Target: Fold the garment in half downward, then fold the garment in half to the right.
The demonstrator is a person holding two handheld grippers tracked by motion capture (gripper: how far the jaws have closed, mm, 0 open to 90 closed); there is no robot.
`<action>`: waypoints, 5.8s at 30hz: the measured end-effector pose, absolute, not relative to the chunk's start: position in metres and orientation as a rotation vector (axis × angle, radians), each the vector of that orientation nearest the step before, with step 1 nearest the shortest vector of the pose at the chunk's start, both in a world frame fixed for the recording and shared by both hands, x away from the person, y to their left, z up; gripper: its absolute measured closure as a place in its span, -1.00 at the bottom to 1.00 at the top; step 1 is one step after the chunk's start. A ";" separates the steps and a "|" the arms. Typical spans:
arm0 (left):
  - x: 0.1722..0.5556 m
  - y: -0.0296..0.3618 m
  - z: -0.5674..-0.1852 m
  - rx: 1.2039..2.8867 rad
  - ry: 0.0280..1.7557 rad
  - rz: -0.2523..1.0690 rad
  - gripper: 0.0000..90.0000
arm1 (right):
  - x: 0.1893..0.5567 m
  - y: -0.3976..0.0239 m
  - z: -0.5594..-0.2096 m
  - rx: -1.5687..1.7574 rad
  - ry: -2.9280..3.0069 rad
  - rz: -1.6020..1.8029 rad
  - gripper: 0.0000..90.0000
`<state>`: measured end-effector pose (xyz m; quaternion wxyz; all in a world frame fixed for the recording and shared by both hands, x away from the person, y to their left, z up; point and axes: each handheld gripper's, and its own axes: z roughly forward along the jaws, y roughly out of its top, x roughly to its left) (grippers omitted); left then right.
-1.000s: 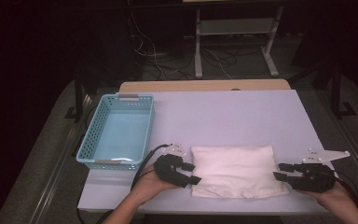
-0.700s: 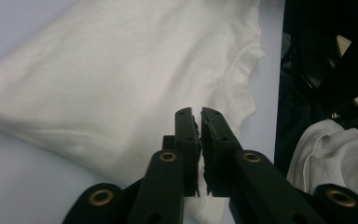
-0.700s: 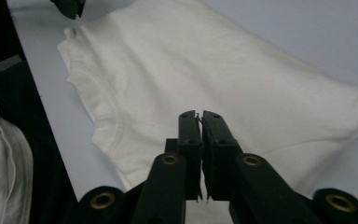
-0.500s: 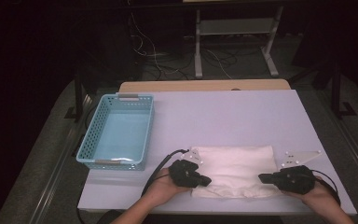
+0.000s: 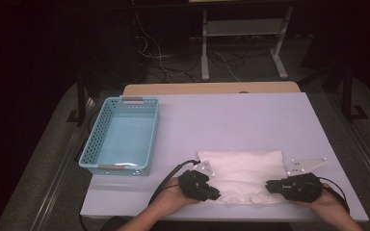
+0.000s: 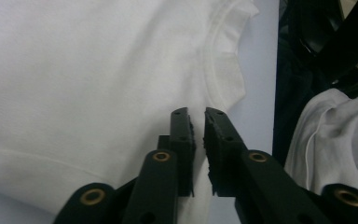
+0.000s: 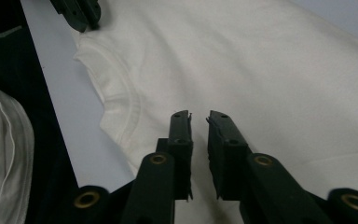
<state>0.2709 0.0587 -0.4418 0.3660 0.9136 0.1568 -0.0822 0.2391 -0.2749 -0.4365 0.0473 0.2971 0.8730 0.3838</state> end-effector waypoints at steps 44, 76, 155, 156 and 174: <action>0.353 0.073 -0.428 2.212 0.755 0.175 -0.96 | 0.244 -0.282 -0.431 0.980 2.514 1.211 -0.14; 0.372 0.081 -0.444 2.276 0.876 0.115 0.44 | 0.244 -0.283 -0.431 0.989 2.504 1.205 -0.14; 0.367 0.079 -0.443 2.283 0.848 0.118 0.89 | 0.338 -0.305 -0.448 1.334 2.426 0.951 0.89; 0.367 0.079 -0.442 2.277 0.848 0.120 0.89 | 0.337 -0.305 -0.448 1.328 2.423 0.942 0.90; 0.405 0.089 -0.421 2.097 0.936 0.121 0.89 | 0.365 -0.306 -0.428 1.322 2.261 1.066 0.90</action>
